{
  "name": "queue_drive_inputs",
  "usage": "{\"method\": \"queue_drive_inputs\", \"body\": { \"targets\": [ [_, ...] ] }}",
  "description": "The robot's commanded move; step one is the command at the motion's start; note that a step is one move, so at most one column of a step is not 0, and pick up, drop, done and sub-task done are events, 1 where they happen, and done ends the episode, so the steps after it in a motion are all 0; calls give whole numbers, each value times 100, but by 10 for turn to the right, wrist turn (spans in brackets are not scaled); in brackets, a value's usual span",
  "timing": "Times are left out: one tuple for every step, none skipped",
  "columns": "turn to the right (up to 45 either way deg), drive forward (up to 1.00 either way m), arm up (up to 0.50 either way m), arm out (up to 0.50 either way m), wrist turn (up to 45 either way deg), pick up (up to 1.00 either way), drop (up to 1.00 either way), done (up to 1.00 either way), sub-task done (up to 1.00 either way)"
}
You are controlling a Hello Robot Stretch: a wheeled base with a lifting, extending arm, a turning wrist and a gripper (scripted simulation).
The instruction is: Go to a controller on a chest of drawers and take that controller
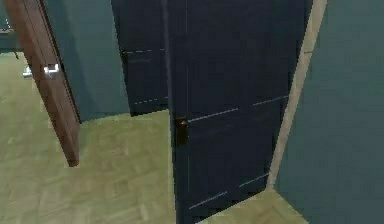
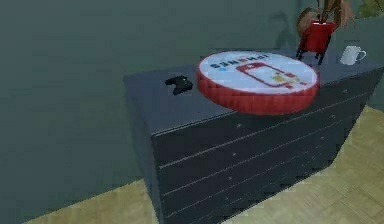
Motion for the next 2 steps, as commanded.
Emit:
{"method": "queue_drive_inputs", "body": {
  "targets": [
    [450, 0, 0, 0, 0, 0, 0, 0, 0],
    [450, 0, 0, 0, 0, 0, 0, 0, 0]
  ]
}}
